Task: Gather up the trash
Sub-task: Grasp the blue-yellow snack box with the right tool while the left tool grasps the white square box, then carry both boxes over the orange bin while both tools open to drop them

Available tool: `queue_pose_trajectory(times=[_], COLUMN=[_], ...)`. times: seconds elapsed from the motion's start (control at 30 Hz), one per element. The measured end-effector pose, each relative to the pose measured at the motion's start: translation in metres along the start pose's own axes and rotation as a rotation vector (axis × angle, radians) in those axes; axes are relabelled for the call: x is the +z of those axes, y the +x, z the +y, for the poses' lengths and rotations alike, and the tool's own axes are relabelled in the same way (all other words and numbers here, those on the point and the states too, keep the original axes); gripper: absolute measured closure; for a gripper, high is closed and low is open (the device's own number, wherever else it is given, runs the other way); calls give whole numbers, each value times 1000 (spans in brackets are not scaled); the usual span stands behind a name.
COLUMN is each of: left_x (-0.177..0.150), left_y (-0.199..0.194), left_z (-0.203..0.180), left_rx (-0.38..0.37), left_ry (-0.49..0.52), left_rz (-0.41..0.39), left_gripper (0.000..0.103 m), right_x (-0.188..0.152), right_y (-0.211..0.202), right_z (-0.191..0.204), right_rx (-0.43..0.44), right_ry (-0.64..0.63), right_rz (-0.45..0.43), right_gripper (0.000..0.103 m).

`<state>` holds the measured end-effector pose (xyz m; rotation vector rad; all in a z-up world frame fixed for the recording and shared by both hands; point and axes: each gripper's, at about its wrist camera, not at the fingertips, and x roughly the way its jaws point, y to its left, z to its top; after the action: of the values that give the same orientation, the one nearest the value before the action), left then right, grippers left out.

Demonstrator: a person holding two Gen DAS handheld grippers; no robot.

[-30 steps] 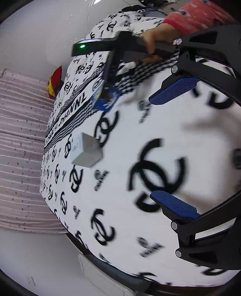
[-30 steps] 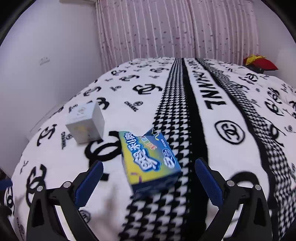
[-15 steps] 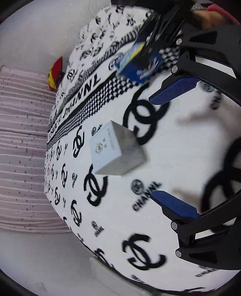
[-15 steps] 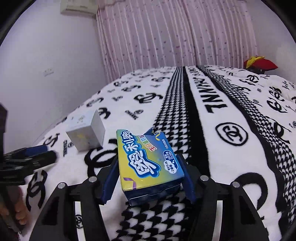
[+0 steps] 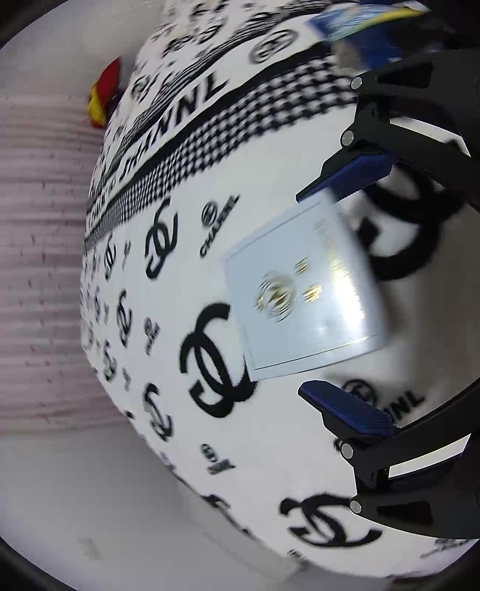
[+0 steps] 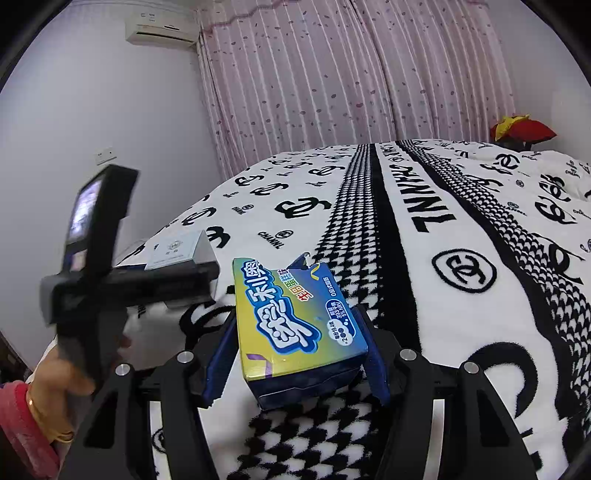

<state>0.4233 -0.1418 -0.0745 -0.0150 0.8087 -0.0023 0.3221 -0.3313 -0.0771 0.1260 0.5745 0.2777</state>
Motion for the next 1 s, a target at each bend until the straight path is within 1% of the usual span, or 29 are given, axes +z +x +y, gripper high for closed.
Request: queue_pose_trajectory(times=[0.07, 0.1, 0.13, 0.23, 0.33, 0.4, 0.43, 0.5, 0.53, 0.6, 0.63, 0.7, 0.73, 0.83, 0.87, 0.9, 1.0], left_x=[1, 0, -2, -6, -9, -15, -19, -30, -39, -53, -65, -81, -92, -130, -149, -160, -208], left_y=[9, 11, 13, 9, -6, -22, -33, -60, -80, -107, -130, -157, -172, -211, -228, -236, -269], left_z=[6, 7, 9, 10, 11, 11, 12, 14, 15, 18, 20, 23, 25, 31, 34, 36, 45], left_rx=[5, -4, -22, -31, -37, -36, -29, -48, -63, -78, -100, -116, -132, -144, -154, -156, -167], left_ry=[-44, -54, -61, -65, -57, -33, -12, 13, 34, 52, 69, 82, 93, 135, 157, 163, 185], left_rz=[14, 20, 25, 13, -8, -20, -32, -51, -60, -72, -77, -83, -73, -50, -47, -45, -24], left_gripper=[12, 16, 27, 30, 33, 33, 34, 34, 34, 34, 34, 34, 34, 34, 34, 34, 34], right_x=[-1, -1, -2, -2, -3, -3, -2, -3, -4, -7, -11, -17, -22, -43, -52, -59, -90], right_y=[-1, -1, -2, -5, -15, -21, -27, -43, -52, -68, -84, -104, -119, -162, -178, -190, -228], right_z=[2, 3, 4, 7, 9, 12, 14, 21, 25, 31, 37, 46, 53, 74, 83, 88, 106], right_rx=[-7, -8, -10, -20, -36, -52, -54, -66, -64, -59, -61, -60, -60, -61, -53, -51, -26], right_ry=[-10, -15, -20, -29, -34, -36, -37, -47, -46, -38, -40, -41, -42, -64, -71, -75, -77], right_rz=[-4, -6, -10, -25, -50, -51, -49, -48, -43, -35, -29, -22, -17, -9, -4, 2, 33], right_gripper=[44, 44, 44, 44, 44, 44, 44, 44, 44, 44, 44, 44, 44, 44, 44, 44, 44])
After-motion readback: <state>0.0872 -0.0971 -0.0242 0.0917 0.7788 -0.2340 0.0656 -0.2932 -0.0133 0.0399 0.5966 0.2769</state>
